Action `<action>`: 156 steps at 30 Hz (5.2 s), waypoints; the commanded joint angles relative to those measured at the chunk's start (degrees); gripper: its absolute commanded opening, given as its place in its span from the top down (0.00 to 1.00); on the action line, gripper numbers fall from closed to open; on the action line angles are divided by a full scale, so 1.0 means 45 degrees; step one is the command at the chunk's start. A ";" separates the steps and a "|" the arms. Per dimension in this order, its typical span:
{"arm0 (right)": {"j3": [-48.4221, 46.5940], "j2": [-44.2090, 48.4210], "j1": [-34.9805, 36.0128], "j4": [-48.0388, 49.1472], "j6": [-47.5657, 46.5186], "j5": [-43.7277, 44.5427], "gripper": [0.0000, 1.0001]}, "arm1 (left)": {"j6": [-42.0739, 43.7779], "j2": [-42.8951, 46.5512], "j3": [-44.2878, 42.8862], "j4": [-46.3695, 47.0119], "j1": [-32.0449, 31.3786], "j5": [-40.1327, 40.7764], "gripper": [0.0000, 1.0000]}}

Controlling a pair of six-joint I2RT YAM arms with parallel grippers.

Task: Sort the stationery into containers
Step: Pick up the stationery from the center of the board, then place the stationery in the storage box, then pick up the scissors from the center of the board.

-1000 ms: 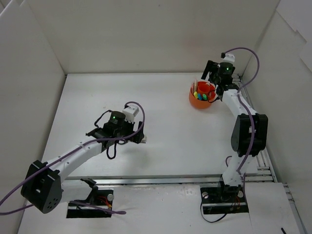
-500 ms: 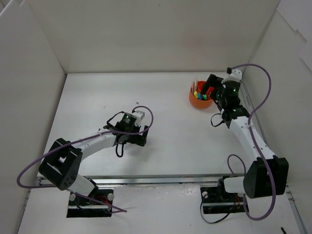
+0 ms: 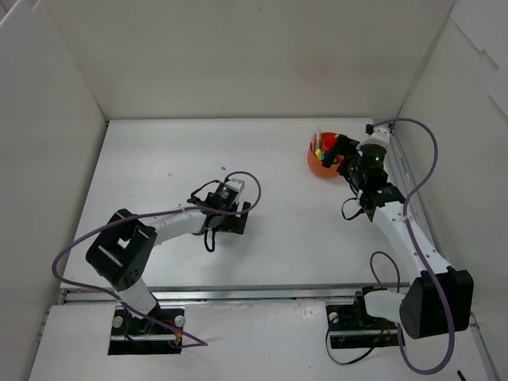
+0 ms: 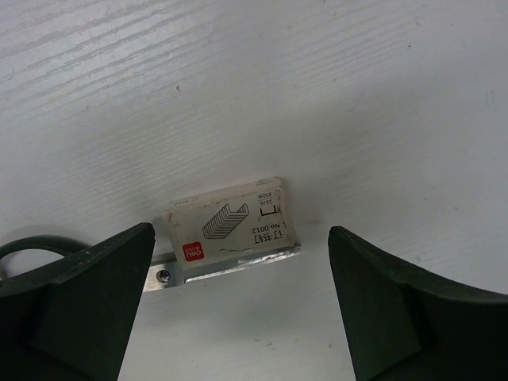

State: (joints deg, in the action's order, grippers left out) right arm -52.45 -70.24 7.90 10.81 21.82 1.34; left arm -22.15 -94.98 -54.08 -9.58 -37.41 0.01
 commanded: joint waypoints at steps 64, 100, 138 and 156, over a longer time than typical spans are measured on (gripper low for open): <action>-0.2525 -0.5329 0.4377 -0.1582 -0.0494 -1.5299 0.69 | 0.8028 0.5481 -0.0422 0.1231 -0.1589 -0.5042 0.52; -1.2576 -0.9369 -0.1423 -0.3964 -0.9162 -0.1511 0.98 | 0.2911 0.7612 0.2528 0.2366 0.1280 -0.1015 0.00; -1.2819 -1.1833 -0.2498 -0.4570 -1.1139 -0.6648 0.73 | 0.2833 0.6439 0.1862 0.1641 0.1750 -0.2171 0.01; -1.2369 -1.1131 -0.2596 -0.4746 -1.0905 -0.7017 0.66 | 0.2735 0.6380 0.1824 0.1681 0.1750 -0.2502 0.00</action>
State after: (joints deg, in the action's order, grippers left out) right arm -108.55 -126.10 -3.40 -8.86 -28.25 -27.90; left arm -9.23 -67.02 -42.85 -4.08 -29.89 -10.22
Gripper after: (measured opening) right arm 0.335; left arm 0.996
